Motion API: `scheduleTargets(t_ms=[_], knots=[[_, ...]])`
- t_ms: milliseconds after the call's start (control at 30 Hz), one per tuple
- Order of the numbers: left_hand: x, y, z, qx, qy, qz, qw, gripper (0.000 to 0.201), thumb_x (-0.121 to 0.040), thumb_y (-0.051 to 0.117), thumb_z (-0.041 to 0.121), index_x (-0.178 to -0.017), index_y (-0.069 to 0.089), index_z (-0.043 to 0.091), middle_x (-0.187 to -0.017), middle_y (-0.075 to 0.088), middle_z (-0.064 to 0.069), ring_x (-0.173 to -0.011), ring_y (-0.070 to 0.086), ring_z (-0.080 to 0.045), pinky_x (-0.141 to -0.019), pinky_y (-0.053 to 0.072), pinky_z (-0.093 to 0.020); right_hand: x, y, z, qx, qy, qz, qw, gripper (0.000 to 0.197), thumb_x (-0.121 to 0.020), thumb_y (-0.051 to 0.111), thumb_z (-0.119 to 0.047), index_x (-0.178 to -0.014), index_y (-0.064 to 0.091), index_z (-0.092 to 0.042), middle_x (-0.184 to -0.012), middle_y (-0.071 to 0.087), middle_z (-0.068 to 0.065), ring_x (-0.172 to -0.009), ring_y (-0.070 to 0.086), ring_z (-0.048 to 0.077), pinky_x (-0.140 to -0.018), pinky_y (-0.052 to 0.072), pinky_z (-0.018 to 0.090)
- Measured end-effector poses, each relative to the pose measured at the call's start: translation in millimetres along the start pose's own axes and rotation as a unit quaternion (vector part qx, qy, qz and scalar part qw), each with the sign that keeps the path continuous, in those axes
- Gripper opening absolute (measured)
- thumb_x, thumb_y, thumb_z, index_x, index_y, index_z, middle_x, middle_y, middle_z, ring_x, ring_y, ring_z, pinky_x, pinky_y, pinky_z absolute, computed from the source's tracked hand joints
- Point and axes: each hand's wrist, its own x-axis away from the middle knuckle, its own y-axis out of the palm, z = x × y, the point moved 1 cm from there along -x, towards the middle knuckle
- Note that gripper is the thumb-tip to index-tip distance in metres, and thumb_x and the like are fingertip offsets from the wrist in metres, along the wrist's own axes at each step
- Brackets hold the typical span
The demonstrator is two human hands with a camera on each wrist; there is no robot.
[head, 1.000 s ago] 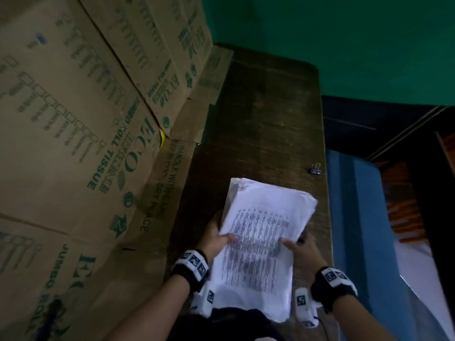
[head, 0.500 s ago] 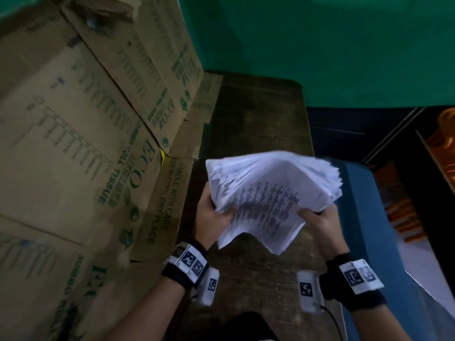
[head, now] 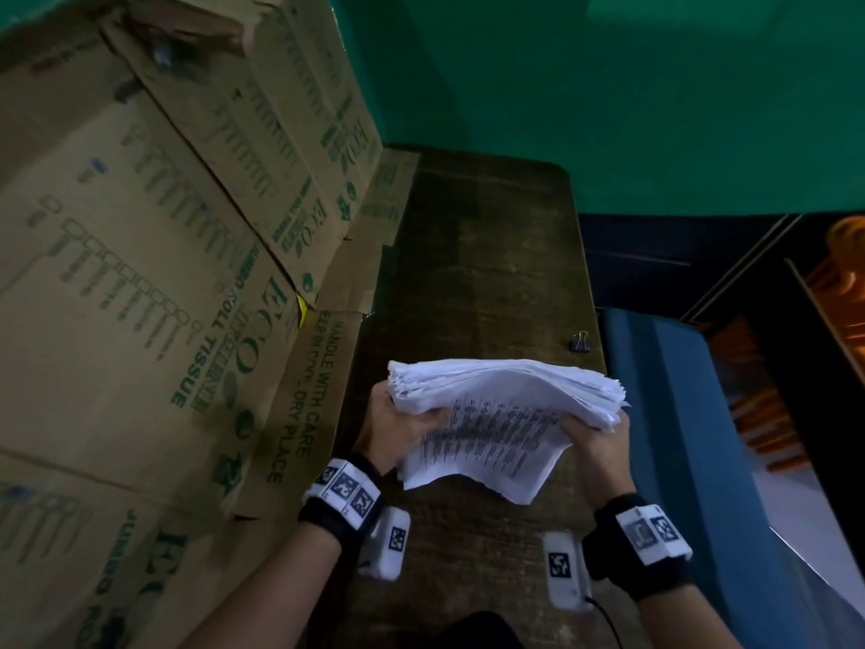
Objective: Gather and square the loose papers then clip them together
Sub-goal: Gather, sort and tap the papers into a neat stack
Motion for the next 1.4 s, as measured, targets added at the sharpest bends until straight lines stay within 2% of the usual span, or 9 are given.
scheduleTargets(t_ms=[200,300,400,567,767,967,1167,1300,1400], knots=[[-9,-13,-2,0.001,-0.009,-0.049,0.999,0.054,-0.059,0.082,-0.012,-0.108,0.061,0.0,-0.104,0.069,0.004,-0.098,0.066,-0.003,-0.083,0.052,-0.016,0,-12,8,0.021,0.051,-0.09,0.994,0.035,-0.064,0.057,0.004,-0.093,0.066,-0.013,-0.087,0.072,-0.023,-0.083,0.063,-0.009,-0.075,0.049,0.01],[-10,-5,-5,-0.046,-0.016,-0.036,0.998,0.039,-0.065,0.081,-0.006,-0.1,0.066,0.005,-0.1,0.067,0.01,-0.085,0.062,0.019,-0.074,0.046,-0.002,5,1,19,0.045,0.1,-0.084,0.99,0.043,-0.076,0.069,0.009,-0.093,0.059,-0.029,-0.091,0.066,-0.022,-0.09,0.063,-0.002,-0.078,0.048,0.017],[-16,-5,-3,-0.007,-0.038,-0.01,0.999,0.047,-0.064,0.079,-0.011,-0.093,0.065,0.023,-0.094,0.068,0.021,-0.083,0.062,0.019,-0.073,0.047,-0.002,-7,3,17,0.039,0.08,-0.042,0.995,0.034,-0.077,0.066,0.017,-0.093,0.063,-0.013,-0.086,0.067,-0.019,-0.076,0.063,-0.014,-0.067,0.048,0.007],[-28,-33,-13,0.05,-0.111,0.048,0.991,0.059,-0.055,0.089,0.017,-0.109,0.067,0.011,-0.108,0.071,-0.008,-0.1,0.067,-0.021,-0.093,0.052,-0.052,-43,-3,-12,-0.018,0.051,-0.114,0.992,0.022,-0.07,0.075,0.013,-0.084,0.07,-0.004,-0.076,0.075,-0.004,-0.07,0.07,0.011,-0.061,0.055,0.024],[-41,-29,12,-0.172,0.002,-0.024,0.985,0.102,-0.053,0.091,0.017,-0.131,0.035,0.051,-0.145,0.036,0.012,-0.136,0.034,-0.013,-0.109,0.034,-0.043,-68,11,-36,0.118,0.006,-0.266,0.957,0.019,-0.07,0.078,0.01,-0.08,0.075,-0.006,-0.072,0.072,-0.007,-0.068,0.062,0.001,-0.062,0.049,0.019],[-34,-8,3,-0.059,-0.08,-0.109,0.989,0.023,-0.066,0.084,0.023,-0.083,0.074,0.012,-0.086,0.074,-0.011,-0.088,0.071,-0.027,-0.082,0.054,-0.057,-63,27,-27,0.255,-0.034,-0.27,0.928,0.01,-0.074,0.077,-0.013,-0.081,0.072,-0.017,-0.075,0.072,0.001,-0.073,0.067,0.013,-0.068,0.053,0.04],[-29,-37,-18,-0.061,-0.104,-0.061,0.991,0.022,-0.064,0.084,0.003,-0.079,0.072,0.014,-0.071,0.073,0.016,-0.075,0.069,0.001,-0.071,0.054,-0.022,-49,-34,17,0.561,0.077,-0.235,0.79,0.034,-0.068,0.079,-0.035,-0.099,0.066,-0.035,-0.086,0.068,-0.006,-0.083,0.063,0.021,-0.069,0.047,0.031],[-25,-57,-34,-0.025,-0.13,-0.038,0.991,0.036,-0.062,0.083,-0.002,-0.09,0.075,0.018,-0.095,0.076,-0.001,-0.093,0.071,-0.016,-0.083,0.056,-0.031,-38,-72,36,0.242,0.167,-0.134,0.946,0.039,-0.06,0.088,-0.007,-0.094,0.071,-0.015,-0.082,0.072,0.003,-0.077,0.067,0.02,-0.066,0.055,0.03],[-18,-57,-40,0.053,-0.179,-0.017,0.982,0.04,-0.061,0.08,-0.009,-0.081,0.077,0.025,-0.086,0.077,0.007,-0.084,0.071,-0.007,-0.074,0.056,-0.026,-17,-62,49,0.014,0.22,-0.052,0.974,0.053,-0.054,0.09,-0.012,-0.102,0.067,-0.009,-0.092,0.075,0.007,-0.084,0.068,0.022,-0.069,0.058,0.031]])
